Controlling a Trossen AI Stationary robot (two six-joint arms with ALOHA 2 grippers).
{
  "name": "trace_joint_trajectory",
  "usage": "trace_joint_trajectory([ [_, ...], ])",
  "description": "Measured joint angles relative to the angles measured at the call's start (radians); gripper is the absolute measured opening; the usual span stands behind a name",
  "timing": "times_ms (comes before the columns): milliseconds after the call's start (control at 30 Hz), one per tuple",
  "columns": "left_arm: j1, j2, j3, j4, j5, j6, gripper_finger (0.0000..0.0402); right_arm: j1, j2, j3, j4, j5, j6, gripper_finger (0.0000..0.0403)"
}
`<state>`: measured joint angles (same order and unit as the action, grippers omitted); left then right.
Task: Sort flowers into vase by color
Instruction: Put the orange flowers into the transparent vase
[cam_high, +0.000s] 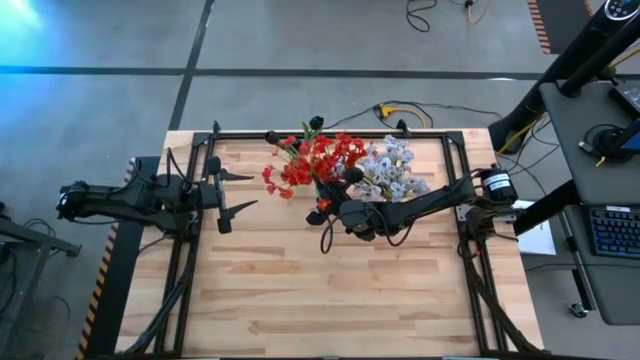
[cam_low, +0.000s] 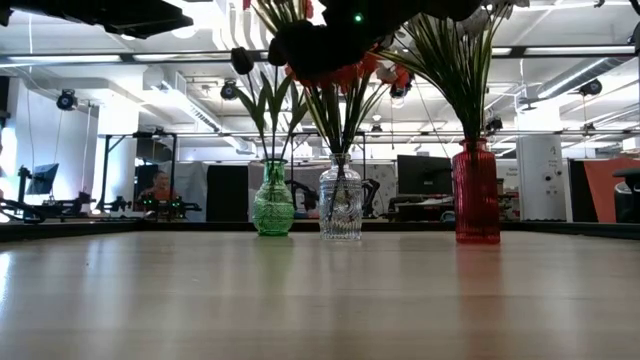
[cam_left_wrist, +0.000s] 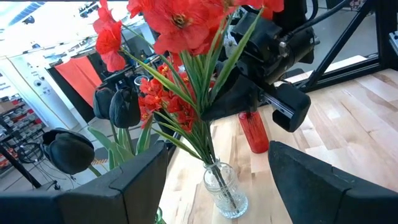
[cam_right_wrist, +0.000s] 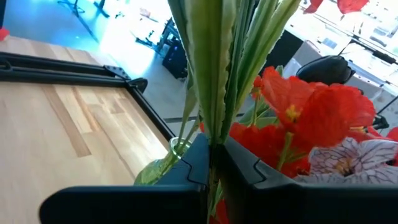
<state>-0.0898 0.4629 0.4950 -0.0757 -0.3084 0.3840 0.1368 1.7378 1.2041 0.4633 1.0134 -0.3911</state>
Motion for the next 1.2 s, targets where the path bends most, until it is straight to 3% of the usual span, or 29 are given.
trace_joint_trajectory([
  [1200,0.000,0.000,0.000,0.000,0.000,0.001,0.0260,0.000,0.000,-0.003,-0.063,0.043,0.068,0.0015],
])
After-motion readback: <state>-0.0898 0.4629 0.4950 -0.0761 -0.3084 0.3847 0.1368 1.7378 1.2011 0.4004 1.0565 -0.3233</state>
